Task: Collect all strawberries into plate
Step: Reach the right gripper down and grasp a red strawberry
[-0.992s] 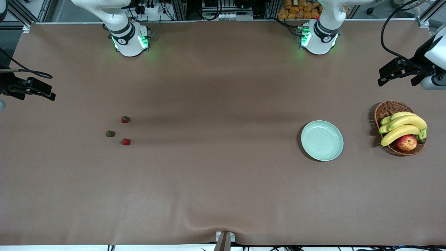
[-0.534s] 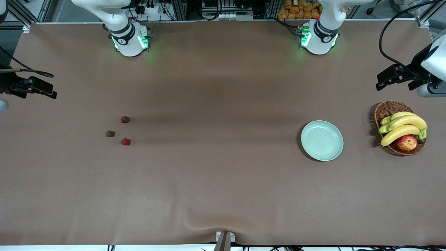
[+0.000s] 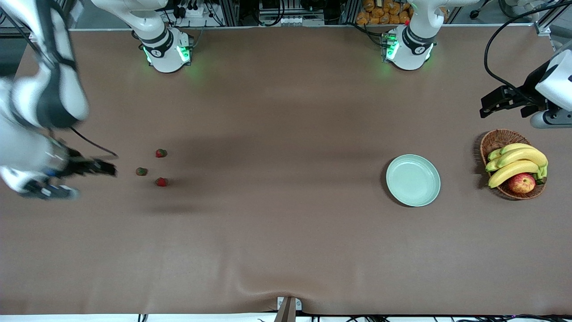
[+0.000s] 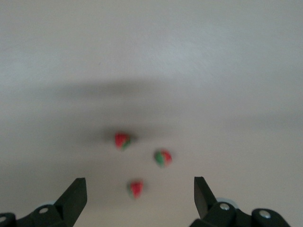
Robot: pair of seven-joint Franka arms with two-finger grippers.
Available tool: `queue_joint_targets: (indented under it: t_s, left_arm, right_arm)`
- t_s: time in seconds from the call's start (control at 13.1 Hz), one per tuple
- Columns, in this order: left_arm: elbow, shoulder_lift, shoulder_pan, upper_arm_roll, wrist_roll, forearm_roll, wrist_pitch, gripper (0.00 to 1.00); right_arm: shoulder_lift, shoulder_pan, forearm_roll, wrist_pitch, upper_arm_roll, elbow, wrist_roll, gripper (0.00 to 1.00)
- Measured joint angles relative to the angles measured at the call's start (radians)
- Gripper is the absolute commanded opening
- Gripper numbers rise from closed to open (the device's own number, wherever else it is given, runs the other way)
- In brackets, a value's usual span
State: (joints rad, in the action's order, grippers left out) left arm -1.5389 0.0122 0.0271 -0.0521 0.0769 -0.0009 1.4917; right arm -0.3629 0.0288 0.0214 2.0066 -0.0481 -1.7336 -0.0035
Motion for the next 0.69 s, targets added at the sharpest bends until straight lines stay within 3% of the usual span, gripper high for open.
queue_joint_targets:
  t_s: [0.31, 0.69]
  left_arm:
    - [-0.004, 0.002, 0.003, -0.001, 0.000, -0.001, 0.017, 1.00]
    - [-0.016, 0.004, 0.003, -0.002, 0.000, -0.001, 0.025, 1.00]
  right_arm:
    - [-0.191, 0.043, 0.000, 0.184, 0.000, -0.012, 0.003, 1.00]
    - [-0.263, 0.055, 0.038, 0.194, 0.001, -0.018, 0.004, 1.00]
